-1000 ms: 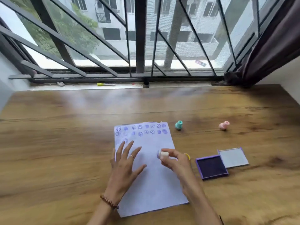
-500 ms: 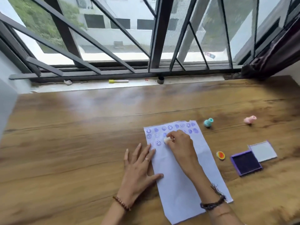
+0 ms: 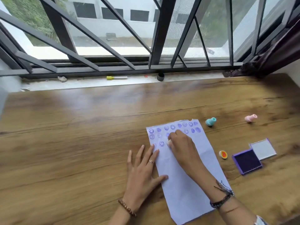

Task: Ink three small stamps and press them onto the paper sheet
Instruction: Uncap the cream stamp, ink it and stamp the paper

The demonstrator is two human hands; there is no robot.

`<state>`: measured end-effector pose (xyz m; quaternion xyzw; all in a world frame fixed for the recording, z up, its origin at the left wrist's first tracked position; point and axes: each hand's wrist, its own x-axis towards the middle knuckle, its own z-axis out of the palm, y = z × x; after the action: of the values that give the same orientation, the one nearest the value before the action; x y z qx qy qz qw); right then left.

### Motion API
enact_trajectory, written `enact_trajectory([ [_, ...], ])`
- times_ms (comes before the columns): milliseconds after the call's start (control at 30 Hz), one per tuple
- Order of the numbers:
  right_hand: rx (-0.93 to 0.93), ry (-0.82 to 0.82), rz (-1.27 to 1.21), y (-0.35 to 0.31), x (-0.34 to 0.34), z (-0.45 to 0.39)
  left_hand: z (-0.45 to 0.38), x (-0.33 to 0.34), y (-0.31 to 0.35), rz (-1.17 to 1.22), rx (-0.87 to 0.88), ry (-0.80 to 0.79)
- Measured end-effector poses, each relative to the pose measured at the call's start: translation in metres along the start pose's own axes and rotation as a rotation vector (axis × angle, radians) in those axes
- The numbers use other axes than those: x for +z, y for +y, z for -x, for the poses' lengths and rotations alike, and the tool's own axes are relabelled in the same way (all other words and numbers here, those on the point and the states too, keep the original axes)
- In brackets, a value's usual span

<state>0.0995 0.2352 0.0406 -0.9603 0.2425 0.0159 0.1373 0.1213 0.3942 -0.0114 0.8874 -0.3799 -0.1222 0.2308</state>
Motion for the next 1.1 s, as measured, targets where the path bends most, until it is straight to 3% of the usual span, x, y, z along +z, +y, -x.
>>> enact_trajectory([
  [100,0.036,-0.028,-0.150,0.006,-0.006,-0.004,0.000,-0.003,0.002,-0.026,-0.003,0.000],
  [267,0.451,0.059,-1.085,0.043,-0.038,0.004,-0.002,-0.007,0.009,0.040,-0.025,0.091],
  [367,0.539,0.082,-1.354,0.083,-0.057,0.024,-0.011,-0.004,0.035,0.023,0.060,0.133],
  [633,0.715,0.137,-1.450,0.183,-0.081,0.075,-0.064,0.049,0.154,0.129,0.245,0.000],
  [933,0.651,0.019,-1.398,0.244,-0.082,0.080,-0.094,0.081,0.199,-0.036,0.182,-0.016],
  [1000,0.609,-0.005,-1.368,0.249,-0.081,0.075,-0.095,0.080,0.205,0.097,0.109,0.024],
  [1100,0.479,-0.052,-1.273,0.250,-0.079,0.070,-0.095,0.070,0.217,0.672,-0.223,0.033],
])
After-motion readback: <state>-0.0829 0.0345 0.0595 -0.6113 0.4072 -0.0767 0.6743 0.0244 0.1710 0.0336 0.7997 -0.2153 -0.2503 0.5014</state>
